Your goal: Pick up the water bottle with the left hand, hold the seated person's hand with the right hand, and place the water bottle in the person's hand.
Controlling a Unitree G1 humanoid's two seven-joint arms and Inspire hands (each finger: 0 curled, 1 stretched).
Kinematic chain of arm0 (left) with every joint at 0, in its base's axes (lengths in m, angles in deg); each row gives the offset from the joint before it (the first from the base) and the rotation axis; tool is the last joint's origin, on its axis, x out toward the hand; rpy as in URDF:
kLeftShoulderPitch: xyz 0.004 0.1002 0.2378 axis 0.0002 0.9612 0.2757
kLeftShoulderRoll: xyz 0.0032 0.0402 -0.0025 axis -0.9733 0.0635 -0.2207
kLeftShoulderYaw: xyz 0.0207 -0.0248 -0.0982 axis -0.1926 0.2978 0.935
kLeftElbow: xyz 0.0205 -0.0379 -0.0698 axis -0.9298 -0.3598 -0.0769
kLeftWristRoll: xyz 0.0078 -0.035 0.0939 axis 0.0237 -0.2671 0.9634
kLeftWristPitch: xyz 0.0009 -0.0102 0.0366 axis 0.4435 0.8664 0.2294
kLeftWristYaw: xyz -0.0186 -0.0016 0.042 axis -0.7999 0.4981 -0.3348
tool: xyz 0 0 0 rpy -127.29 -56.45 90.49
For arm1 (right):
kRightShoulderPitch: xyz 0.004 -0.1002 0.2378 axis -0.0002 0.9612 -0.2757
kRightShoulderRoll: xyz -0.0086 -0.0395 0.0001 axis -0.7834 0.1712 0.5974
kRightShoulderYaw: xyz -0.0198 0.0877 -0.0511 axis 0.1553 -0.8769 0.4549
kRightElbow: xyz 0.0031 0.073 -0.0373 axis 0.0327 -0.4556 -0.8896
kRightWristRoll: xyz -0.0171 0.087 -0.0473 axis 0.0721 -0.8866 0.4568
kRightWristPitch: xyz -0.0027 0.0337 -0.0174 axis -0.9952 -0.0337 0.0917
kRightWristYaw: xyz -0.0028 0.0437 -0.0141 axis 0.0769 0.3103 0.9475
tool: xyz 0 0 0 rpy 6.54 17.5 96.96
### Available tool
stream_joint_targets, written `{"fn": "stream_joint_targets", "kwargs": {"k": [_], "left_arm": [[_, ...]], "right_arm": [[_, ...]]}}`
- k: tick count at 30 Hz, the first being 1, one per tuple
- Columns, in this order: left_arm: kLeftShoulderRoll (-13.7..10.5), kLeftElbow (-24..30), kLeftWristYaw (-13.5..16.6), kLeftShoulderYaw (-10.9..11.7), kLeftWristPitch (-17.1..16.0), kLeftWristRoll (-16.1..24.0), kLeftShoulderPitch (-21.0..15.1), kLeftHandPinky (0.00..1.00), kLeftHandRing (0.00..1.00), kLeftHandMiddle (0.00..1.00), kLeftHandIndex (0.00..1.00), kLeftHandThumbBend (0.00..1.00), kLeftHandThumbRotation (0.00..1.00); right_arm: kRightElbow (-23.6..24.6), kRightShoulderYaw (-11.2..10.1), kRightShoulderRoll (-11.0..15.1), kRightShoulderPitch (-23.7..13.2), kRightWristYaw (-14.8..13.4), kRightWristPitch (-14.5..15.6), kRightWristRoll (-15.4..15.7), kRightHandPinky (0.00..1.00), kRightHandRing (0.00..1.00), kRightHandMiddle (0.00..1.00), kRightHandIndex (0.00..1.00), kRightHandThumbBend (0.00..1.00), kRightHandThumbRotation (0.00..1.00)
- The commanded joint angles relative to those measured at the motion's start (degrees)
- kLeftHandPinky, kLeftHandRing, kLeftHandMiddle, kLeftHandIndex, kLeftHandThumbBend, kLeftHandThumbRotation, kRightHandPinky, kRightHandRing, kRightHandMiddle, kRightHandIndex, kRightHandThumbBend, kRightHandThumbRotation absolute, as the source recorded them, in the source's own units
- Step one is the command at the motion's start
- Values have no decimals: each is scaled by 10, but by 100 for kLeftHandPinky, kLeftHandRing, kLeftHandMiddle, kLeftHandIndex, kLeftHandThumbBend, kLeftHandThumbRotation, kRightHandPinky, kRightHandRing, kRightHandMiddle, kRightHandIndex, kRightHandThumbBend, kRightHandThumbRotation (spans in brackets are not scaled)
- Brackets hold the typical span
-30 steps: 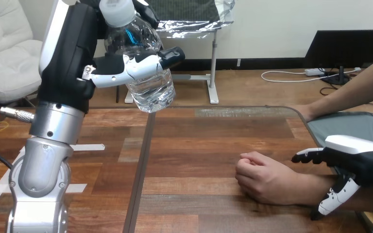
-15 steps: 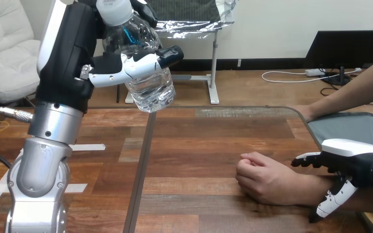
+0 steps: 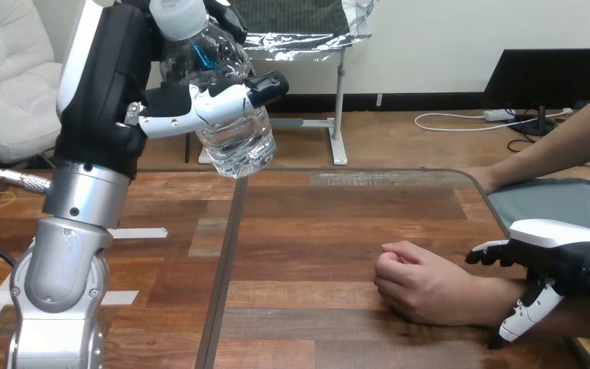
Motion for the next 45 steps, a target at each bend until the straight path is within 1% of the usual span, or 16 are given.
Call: {"fn": "stream_joint_targets", "kwargs": {"k": [1, 7, 14, 17, 26, 30, 35, 39, 45], "left_arm": [[-9, 5, 5, 9, -16, -5, -22, 22, 27, 33, 36, 60, 0], [-7, 6, 1, 10, -12, -15, -22, 22, 27, 33, 36, 59, 0], [-6, 7, 0, 10, -8, -24, -21, 22, 27, 32, 36, 59, 0], [-7, 9, 1, 10, -6, -26, -20, 22, 27, 32, 36, 59, 0], [-8, 9, 2, 11, -7, -30, -19, 21, 27, 32, 36, 59, 0], [-8, 5, 3, 13, -13, -30, -18, 21, 26, 32, 36, 60, 0], [-7, 5, 4, 14, -13, -30, -17, 21, 27, 32, 36, 60, 0], [-4, 5, 7, 16, -12, -30, -17, 21, 27, 33, 36, 60, 0], [-3, 4, 8, 18, -16, -32, -18, 21, 27, 33, 36, 61, 0]], "right_arm": [[-46, 26, -26, 10, -7, 10, 9, 69, 87, 89, 89, 100, 34], [-64, 34, -32, 9, -19, 15, 13, 69, 87, 88, 88, 100, 33], [-67, 38, -34, 13, -29, 22, 15, 68, 86, 87, 87, 100, 30], [-71, 42, -35, 12, -28, 28, 16, 68, 86, 87, 87, 100, 29], [-89, 58, -36, 8, -48, 21, 34, 68, 85, 85, 84, 100, 31], [-92, 64, -35, 9, -63, 17, 43, 67, 84, 84, 83, 100, 31], [-96, 72, -36, 7, -65, 26, 50, 65, 82, 83, 82, 100, 30], [-105, 82, -37, 3, -72, 20, 61, 63, 81, 82, 80, 100, 29], [-123, 90, -40, -2, -79, 12, 64, 59, 76, 79, 78, 100, 25]]}}
